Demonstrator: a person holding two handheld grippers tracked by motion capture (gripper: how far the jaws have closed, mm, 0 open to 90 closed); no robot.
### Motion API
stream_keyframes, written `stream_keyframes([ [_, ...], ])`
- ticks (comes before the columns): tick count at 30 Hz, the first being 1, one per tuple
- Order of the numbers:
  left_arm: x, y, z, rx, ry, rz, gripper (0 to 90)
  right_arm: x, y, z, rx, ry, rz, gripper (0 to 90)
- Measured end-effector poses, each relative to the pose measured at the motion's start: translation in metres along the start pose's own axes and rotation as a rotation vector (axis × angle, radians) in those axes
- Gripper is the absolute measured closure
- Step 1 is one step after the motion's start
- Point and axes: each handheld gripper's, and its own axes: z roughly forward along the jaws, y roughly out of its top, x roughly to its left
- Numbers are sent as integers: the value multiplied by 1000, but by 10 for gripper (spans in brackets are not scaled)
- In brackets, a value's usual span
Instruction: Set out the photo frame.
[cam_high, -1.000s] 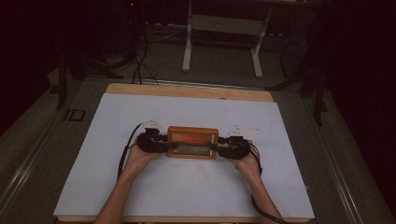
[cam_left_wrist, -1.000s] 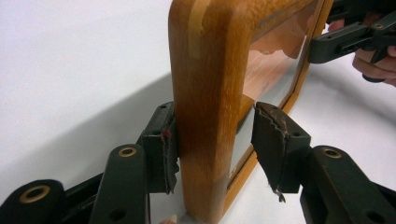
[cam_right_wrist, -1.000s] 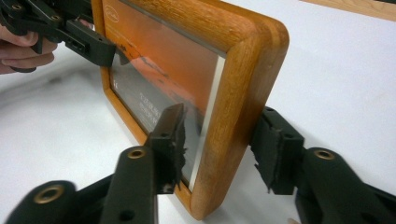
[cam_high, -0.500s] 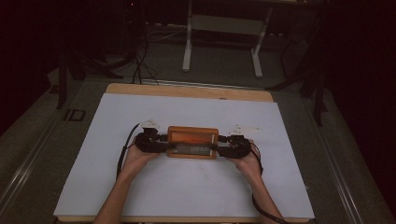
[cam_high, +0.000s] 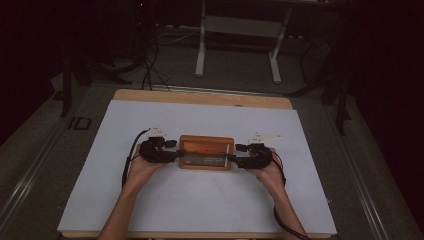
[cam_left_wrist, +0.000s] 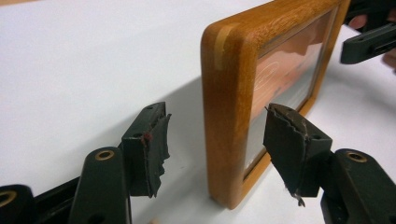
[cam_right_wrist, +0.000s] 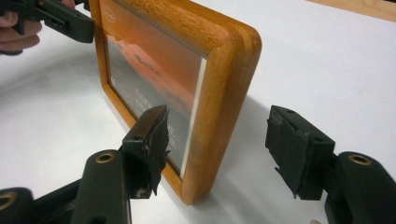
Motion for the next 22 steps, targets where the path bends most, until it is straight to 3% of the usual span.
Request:
stream_keyframes([
  [16, 0, -1, -13, 46, 116, 49, 399, -8, -2, -12, 42, 8, -26, 359],
  [22, 4, -2, -20, 39, 106, 39, 399, -10, -5, -14, 82, 27, -61, 352],
])
